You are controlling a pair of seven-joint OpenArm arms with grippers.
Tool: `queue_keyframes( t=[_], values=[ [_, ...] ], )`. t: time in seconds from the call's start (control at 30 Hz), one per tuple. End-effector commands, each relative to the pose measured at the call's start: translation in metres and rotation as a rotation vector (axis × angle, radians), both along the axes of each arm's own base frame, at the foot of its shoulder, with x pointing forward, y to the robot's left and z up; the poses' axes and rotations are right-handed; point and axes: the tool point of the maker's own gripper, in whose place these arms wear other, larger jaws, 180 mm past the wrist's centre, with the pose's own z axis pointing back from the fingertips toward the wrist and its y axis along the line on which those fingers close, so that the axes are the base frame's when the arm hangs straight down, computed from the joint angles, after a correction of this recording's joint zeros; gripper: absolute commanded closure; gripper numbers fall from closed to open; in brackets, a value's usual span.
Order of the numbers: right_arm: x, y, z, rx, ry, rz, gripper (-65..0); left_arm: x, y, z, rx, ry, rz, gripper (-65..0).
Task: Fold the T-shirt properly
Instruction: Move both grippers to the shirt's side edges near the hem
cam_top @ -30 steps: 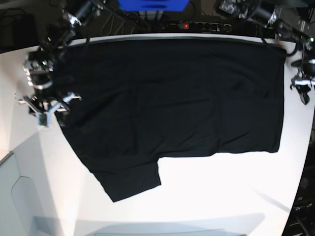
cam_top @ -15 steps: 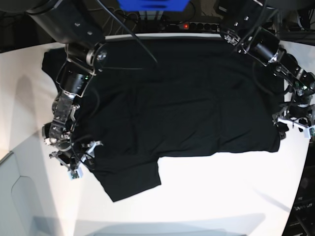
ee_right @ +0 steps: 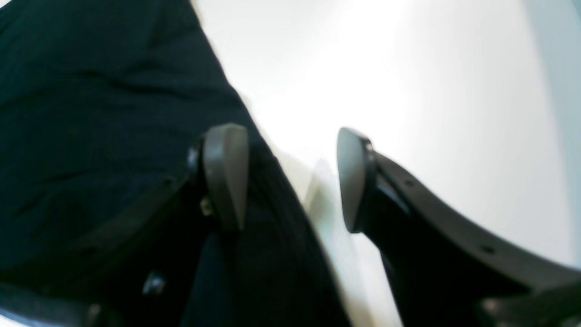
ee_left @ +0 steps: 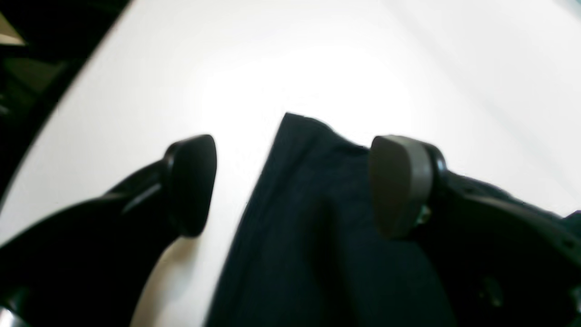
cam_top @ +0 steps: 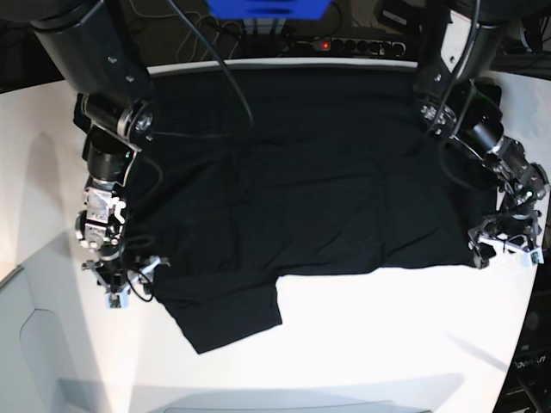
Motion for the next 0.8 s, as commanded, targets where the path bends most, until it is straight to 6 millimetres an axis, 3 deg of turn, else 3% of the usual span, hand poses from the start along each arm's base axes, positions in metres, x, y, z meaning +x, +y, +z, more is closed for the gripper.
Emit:
queue_keyframes(
  t=[0.0, 0.27, 0.37, 0.6, 0.77],
  values=[
    [0.018, -0.014, 0.025, -0.016, -0.075, -0.042, -31.9, 0.011, 0.013, 0.026, 0.02, -0.078, 0.011, -50.7],
    [0.007, -0.003, -0.003, 0.019, -0.013, -0.044, -31.5, 0.013, 0.011, 0.012, -0.02, -0.097, 0.009, -50.7],
    [0.003, -0.001, -0.009, 0.022, 0.0, -0.042, -29.7, 0.009, 0.02, 0.005, -0.023, -0.074, 0.08, -50.7],
    [-0.001, 0.006, -0.014, 0.032, 0.011, -0.035, -10.6, 0.027, -0.005, -0.01, 0.024, -0.037, -0.017, -50.7],
    [-0.002, 0.007, -0.016, 0.031, 0.016, -0.034, 0.0, 0.019, 0.022, -0.015, 0.059, -0.041, 0.134, -50.8]
  ],
)
